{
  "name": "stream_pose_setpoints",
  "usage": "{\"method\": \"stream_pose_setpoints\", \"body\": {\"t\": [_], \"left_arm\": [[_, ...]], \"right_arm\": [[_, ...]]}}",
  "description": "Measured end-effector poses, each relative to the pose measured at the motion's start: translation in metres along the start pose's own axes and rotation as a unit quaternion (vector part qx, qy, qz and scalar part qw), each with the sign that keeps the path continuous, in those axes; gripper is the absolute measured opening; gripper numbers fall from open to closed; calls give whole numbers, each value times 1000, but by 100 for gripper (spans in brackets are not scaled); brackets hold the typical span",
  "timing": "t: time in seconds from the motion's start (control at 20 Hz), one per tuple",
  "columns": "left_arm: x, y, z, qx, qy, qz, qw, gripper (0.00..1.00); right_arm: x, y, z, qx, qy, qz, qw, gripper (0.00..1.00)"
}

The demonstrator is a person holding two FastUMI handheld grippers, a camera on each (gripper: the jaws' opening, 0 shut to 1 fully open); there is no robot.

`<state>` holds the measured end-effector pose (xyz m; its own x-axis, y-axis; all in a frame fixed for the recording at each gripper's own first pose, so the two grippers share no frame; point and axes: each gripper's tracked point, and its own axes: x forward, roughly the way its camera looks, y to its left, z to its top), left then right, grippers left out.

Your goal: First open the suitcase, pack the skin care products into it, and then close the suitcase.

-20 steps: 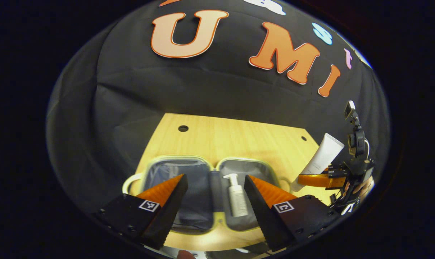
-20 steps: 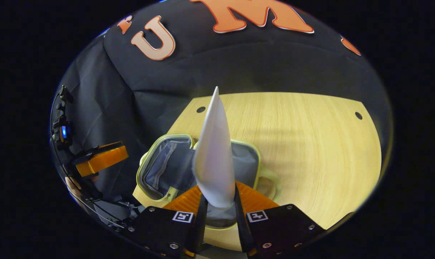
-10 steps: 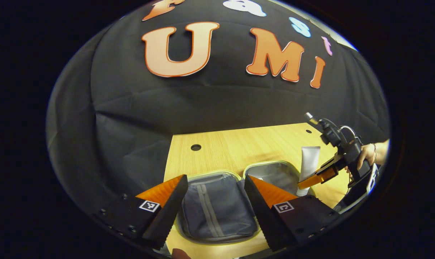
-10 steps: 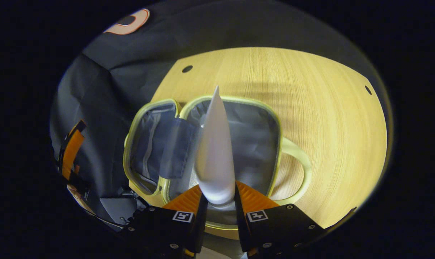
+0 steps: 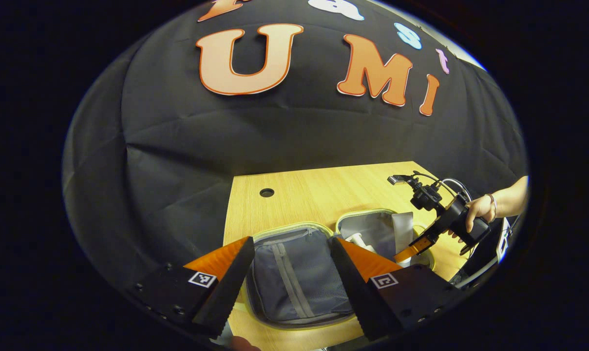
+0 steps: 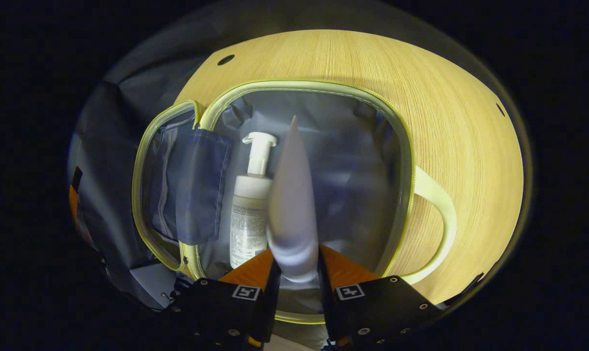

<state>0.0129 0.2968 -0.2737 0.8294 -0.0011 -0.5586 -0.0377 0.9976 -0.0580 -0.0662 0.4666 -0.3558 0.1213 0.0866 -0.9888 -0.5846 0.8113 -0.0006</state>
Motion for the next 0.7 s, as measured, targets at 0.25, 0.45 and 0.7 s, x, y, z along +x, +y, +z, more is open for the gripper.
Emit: {"method": "stream_pose_setpoints", "body": {"t": [0.25, 0.45, 0.7], "left_arm": [[1, 8, 0, -16, -11, 3, 1000, 99], [3, 17, -5, -33, -12, 8, 999, 99], [-6, 55, -7, -68, -23, 34, 997, 99]], "right_arm": [[-12, 4, 11, -11, -27, -5, 1000, 79], [-30, 8, 23, -18, -67, -7, 998, 96], [-77, 19, 51, -61, -168, -21, 984, 100]]}}
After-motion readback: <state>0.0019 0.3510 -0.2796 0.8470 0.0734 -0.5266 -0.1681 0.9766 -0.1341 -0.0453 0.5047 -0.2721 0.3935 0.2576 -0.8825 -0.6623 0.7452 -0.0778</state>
